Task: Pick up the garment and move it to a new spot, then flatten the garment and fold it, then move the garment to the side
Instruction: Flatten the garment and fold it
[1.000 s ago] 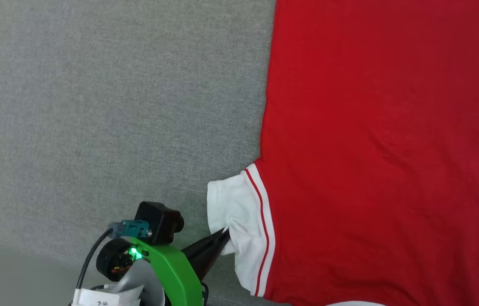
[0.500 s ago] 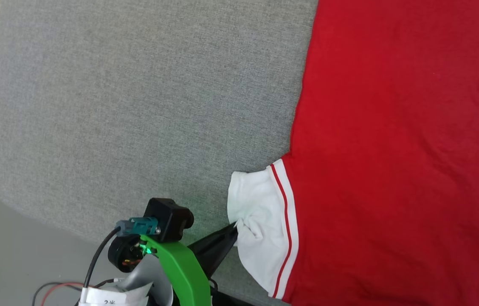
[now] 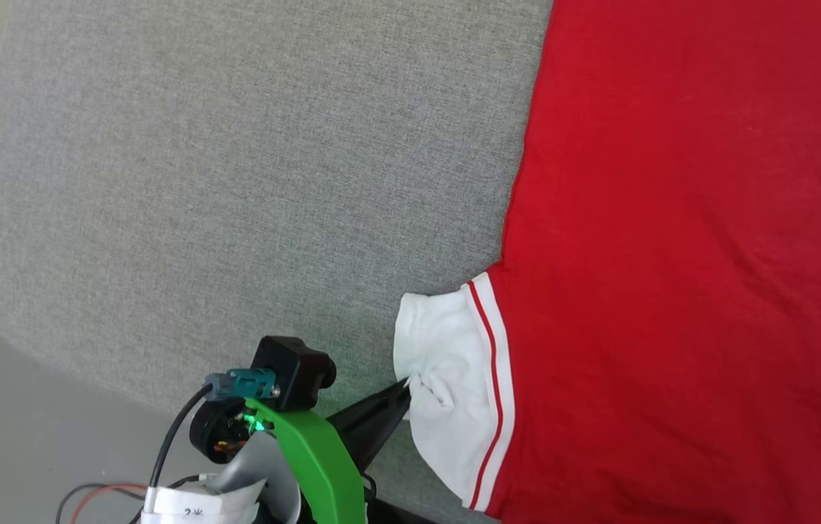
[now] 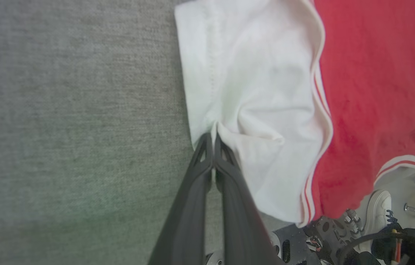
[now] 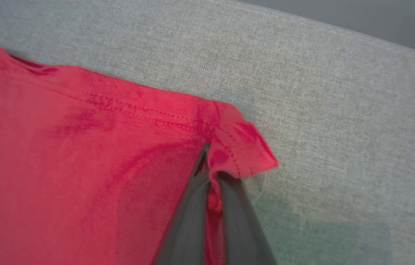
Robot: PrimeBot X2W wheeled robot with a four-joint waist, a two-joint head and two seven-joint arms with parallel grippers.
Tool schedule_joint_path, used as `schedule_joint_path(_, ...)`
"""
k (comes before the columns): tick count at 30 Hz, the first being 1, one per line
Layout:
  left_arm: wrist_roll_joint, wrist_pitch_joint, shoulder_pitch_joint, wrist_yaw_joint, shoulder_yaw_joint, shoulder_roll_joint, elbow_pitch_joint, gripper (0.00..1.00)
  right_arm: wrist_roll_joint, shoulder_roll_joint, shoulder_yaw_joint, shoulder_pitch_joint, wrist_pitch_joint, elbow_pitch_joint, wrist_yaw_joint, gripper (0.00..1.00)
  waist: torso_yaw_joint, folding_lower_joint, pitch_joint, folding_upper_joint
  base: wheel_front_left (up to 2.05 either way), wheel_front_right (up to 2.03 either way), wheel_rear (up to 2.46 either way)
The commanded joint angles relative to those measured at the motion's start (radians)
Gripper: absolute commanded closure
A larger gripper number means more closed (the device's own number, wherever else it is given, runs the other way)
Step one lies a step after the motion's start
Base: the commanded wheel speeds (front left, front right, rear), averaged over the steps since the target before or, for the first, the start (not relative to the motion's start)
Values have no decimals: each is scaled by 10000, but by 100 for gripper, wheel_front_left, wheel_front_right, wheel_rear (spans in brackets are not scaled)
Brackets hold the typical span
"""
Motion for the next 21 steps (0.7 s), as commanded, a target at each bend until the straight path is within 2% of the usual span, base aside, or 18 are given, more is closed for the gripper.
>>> schedule_joint_path(1, 148, 1, -228, 40, 35, 11, 192, 100, -60, 72, 155, 418, 7, 259, -7, 100, -76, 0, -128, 0, 0, 0, 0)
schedule_joint_path(10, 69, -113, -183, 107, 197, 87, 364, 100, 95, 12, 169, 1395, -523, 617, -7, 100, -609, 0, -1195, 0, 0, 0, 0)
schedule_joint_path(21, -63, -10, 261, 434, 357, 459, 783, 100, 746, 653, 247, 3828, -2066, 771, -7, 100, -1859, 0, -3124, 0, 0, 0, 0)
